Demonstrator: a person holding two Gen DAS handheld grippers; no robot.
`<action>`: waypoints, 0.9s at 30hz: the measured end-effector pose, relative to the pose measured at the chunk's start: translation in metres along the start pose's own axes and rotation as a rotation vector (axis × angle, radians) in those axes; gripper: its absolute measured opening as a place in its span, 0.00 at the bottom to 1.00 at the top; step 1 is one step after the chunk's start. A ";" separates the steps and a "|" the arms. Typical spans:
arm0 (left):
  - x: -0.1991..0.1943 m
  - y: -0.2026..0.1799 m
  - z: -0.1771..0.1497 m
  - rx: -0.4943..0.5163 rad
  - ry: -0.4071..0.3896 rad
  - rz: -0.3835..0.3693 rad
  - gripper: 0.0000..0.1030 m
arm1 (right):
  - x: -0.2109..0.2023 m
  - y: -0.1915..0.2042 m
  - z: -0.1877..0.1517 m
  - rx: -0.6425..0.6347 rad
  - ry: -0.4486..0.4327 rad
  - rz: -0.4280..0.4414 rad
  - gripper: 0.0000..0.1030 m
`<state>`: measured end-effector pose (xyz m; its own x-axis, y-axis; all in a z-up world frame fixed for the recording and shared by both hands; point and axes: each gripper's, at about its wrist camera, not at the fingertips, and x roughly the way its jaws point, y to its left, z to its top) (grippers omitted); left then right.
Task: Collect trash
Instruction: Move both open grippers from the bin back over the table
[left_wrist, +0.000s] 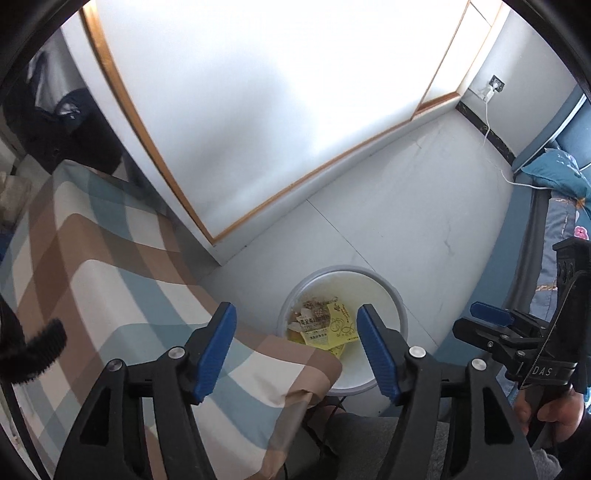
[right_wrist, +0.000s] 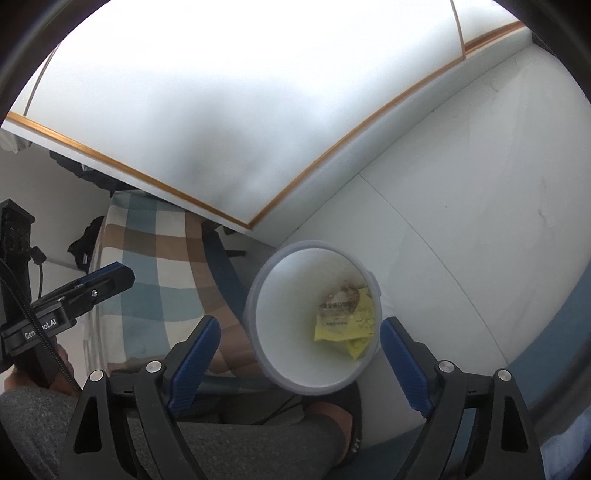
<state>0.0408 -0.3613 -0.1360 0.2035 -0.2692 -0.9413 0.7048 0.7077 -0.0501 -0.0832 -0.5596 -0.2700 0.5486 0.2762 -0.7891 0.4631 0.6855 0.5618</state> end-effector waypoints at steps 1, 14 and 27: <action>-0.007 0.003 -0.002 -0.009 -0.021 0.014 0.66 | -0.004 0.005 0.001 -0.007 -0.010 -0.001 0.87; -0.116 0.075 -0.033 -0.213 -0.394 0.110 0.77 | -0.075 0.107 0.017 -0.179 -0.206 0.020 0.89; -0.208 0.168 -0.074 -0.395 -0.661 0.332 0.89 | -0.108 0.272 0.014 -0.424 -0.354 0.190 0.94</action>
<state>0.0670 -0.1383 0.0264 0.8014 -0.2466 -0.5449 0.2728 0.9615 -0.0340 -0.0066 -0.4117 -0.0285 0.8277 0.2292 -0.5122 0.0543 0.8758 0.4797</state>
